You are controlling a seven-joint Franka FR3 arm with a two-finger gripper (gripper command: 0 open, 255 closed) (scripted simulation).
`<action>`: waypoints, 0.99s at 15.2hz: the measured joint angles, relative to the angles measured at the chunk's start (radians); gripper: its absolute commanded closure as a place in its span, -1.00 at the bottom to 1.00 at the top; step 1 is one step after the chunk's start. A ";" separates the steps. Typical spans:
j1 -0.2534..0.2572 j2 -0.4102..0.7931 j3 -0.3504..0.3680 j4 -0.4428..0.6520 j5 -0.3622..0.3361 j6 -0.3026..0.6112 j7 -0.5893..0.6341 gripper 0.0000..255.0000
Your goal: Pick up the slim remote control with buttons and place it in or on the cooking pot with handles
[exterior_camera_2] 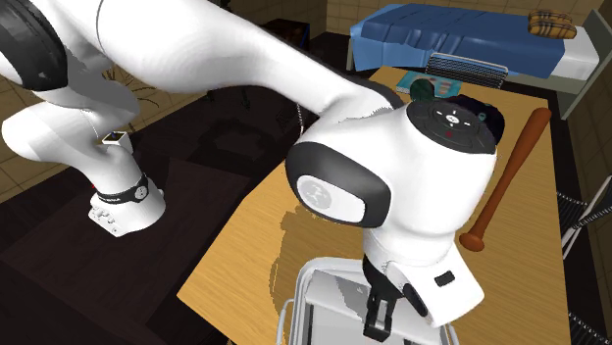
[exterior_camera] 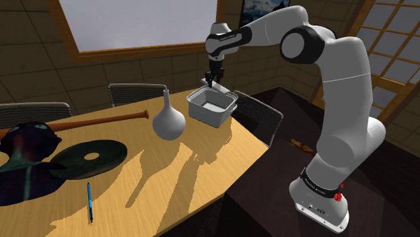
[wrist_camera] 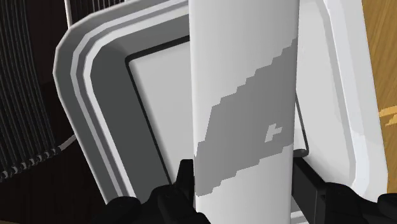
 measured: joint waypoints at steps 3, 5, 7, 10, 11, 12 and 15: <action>-0.004 0.039 -0.003 0.030 -0.002 0.009 -0.007 1.00; -0.004 0.057 -0.004 0.032 -0.003 0.024 -0.007 1.00; -0.003 0.068 -0.005 0.024 -0.004 0.043 -0.006 1.00; -0.002 0.083 -0.005 0.010 -0.006 0.072 -0.004 1.00; -0.003 0.084 -0.006 -0.004 -0.006 0.087 -0.004 1.00; -0.003 0.092 -0.006 -0.005 -0.007 0.096 -0.004 1.00; -0.002 0.109 -0.007 -0.015 -0.008 0.123 -0.002 1.00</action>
